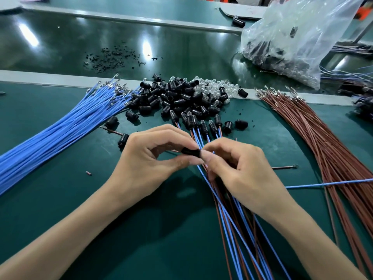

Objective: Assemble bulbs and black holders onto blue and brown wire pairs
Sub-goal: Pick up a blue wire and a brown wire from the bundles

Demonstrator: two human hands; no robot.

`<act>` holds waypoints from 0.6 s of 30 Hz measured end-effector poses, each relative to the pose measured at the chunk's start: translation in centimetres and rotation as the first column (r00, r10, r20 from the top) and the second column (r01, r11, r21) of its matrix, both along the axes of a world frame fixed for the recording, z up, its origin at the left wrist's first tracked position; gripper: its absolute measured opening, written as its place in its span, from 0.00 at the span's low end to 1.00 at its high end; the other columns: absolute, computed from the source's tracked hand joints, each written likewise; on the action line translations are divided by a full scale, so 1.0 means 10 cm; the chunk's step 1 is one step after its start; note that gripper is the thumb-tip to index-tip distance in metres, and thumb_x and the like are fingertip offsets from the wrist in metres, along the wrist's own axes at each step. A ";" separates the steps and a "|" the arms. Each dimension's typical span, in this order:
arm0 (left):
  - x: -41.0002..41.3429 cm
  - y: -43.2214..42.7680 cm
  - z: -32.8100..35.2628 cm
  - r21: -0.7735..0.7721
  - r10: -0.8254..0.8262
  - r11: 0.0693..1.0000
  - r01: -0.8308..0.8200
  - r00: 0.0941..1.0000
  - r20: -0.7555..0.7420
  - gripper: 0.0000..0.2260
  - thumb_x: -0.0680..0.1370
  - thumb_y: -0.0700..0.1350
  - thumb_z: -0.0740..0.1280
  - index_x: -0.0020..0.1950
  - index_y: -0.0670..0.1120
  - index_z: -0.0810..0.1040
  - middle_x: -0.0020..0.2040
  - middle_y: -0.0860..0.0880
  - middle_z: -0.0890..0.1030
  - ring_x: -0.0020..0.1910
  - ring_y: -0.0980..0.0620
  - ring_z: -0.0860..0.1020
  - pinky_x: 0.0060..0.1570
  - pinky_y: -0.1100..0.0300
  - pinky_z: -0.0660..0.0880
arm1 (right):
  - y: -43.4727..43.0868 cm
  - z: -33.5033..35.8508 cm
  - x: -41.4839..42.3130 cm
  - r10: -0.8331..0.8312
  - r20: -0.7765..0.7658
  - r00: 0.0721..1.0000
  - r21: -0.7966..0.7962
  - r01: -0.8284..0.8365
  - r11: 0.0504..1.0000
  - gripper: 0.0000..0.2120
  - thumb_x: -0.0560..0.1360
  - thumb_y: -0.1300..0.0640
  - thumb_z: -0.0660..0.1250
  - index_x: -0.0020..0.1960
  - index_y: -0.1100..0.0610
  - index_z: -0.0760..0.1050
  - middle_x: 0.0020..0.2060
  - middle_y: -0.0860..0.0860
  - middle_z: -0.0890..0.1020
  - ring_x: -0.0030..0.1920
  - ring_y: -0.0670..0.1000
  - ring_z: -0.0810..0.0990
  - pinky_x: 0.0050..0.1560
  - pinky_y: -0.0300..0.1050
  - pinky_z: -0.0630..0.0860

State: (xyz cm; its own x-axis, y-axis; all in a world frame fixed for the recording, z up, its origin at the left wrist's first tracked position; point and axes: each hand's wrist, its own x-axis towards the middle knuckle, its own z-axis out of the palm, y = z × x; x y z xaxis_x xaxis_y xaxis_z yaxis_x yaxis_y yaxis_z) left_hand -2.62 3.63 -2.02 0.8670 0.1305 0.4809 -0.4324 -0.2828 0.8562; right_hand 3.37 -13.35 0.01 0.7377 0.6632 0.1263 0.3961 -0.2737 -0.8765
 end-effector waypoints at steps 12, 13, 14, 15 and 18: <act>-0.01 -0.01 0.02 -0.129 -0.055 0.991 0.039 0.992 -0.116 0.08 0.66 0.38 0.73 0.44 0.43 0.82 0.41 0.44 0.83 0.41 0.53 0.81 0.46 0.66 0.76 | 0.00 -0.12 0.03 -0.086 0.479 0.874 0.056 0.067 0.996 0.04 0.73 0.64 0.68 0.40 0.62 0.80 0.28 0.48 0.78 0.32 0.46 0.74 0.33 0.26 0.66; -0.01 -0.01 0.02 -0.133 -0.056 0.990 0.039 0.991 -0.120 0.08 0.65 0.37 0.73 0.44 0.42 0.82 0.41 0.43 0.83 0.41 0.53 0.81 0.46 0.65 0.76 | 0.00 -0.13 0.03 -0.080 0.492 0.867 0.049 0.064 0.997 0.03 0.73 0.65 0.68 0.41 0.62 0.80 0.29 0.48 0.78 0.31 0.46 0.74 0.33 0.27 0.66; -0.01 -0.01 0.03 -0.139 -0.054 0.990 0.037 0.991 -0.123 0.08 0.65 0.37 0.73 0.43 0.42 0.82 0.42 0.43 0.83 0.41 0.53 0.82 0.46 0.66 0.76 | 0.01 -0.14 0.02 -0.068 0.504 0.861 0.037 0.058 0.998 0.03 0.73 0.65 0.68 0.41 0.62 0.80 0.29 0.47 0.78 0.31 0.45 0.74 0.34 0.27 0.66; -0.01 -0.01 0.03 -0.143 -0.051 0.989 0.033 0.991 -0.124 0.08 0.65 0.37 0.73 0.43 0.42 0.82 0.43 0.44 0.83 0.41 0.54 0.82 0.46 0.66 0.76 | 0.02 -0.14 0.02 -0.056 0.516 0.855 0.025 0.050 0.998 0.04 0.73 0.65 0.68 0.41 0.62 0.80 0.29 0.47 0.78 0.31 0.45 0.73 0.35 0.28 0.67; -0.01 -0.01 0.03 -0.144 -0.048 0.989 0.030 0.991 -0.123 0.08 0.65 0.37 0.74 0.43 0.41 0.82 0.43 0.43 0.83 0.41 0.53 0.82 0.46 0.65 0.77 | 0.02 -0.15 0.01 -0.067 0.516 0.854 0.041 0.053 0.998 0.03 0.73 0.65 0.68 0.41 0.62 0.79 0.29 0.47 0.77 0.31 0.45 0.73 0.34 0.26 0.65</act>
